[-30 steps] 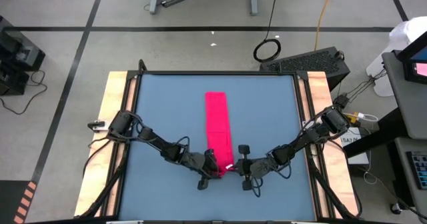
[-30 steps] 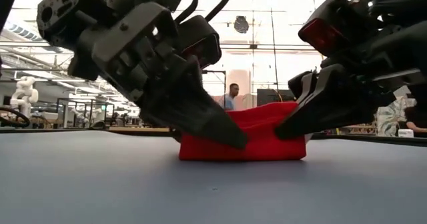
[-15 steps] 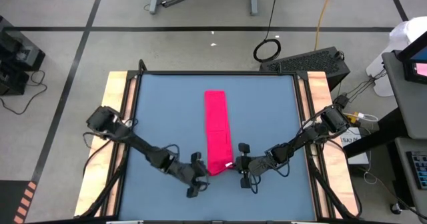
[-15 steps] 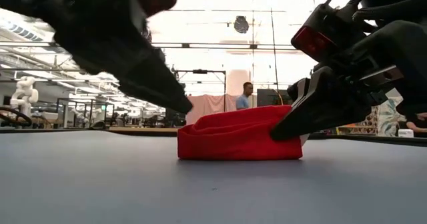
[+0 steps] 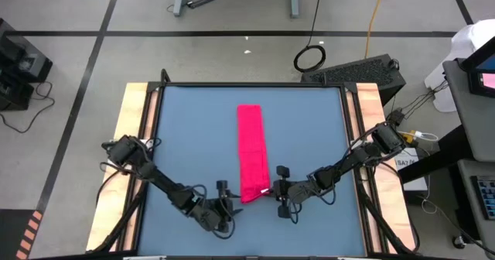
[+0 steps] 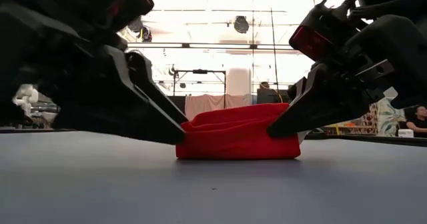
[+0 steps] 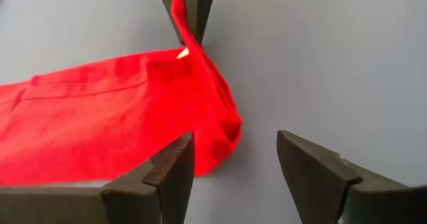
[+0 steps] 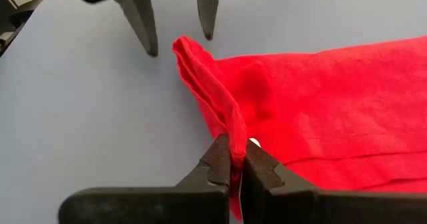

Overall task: Roll towel
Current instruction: Roll the red towel

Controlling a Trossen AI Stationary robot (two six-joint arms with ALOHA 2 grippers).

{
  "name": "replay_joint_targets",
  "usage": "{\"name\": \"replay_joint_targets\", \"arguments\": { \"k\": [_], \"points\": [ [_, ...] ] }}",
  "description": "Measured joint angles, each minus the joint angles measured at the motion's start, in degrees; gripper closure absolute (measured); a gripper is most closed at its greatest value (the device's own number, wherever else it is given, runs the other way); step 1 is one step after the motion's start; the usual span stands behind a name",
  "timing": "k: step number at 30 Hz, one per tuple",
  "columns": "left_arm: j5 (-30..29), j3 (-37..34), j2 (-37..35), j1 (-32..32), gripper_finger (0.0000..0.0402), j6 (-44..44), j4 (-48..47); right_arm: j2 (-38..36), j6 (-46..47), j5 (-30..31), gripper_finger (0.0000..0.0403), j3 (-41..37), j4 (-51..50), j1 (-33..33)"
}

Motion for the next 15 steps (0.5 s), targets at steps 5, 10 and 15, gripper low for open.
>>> {"name": "replay_joint_targets", "arguments": {
  "k": [5, 10, 15],
  "points": [
    [0.03, 0.0, 1.26, 1.95, 0.0188, 0.4, 2.69, 0.0, 0.38, 0.0, 0.0403, 0.0, 0.04, -0.01],
    [5.94, 0.0, 1.26, 4.89, 0.0243, -4.75, 2.03, 0.0, 0.59, 0.02, 0.0402, 0.0, 1.36, -0.02],
    [10.46, 0.0, 0.74, 5.85, 0.0355, -6.25, 1.91, 0.0, 1.88, -0.06, 0.0402, 0.02, 1.35, -0.02]
  ]
}}
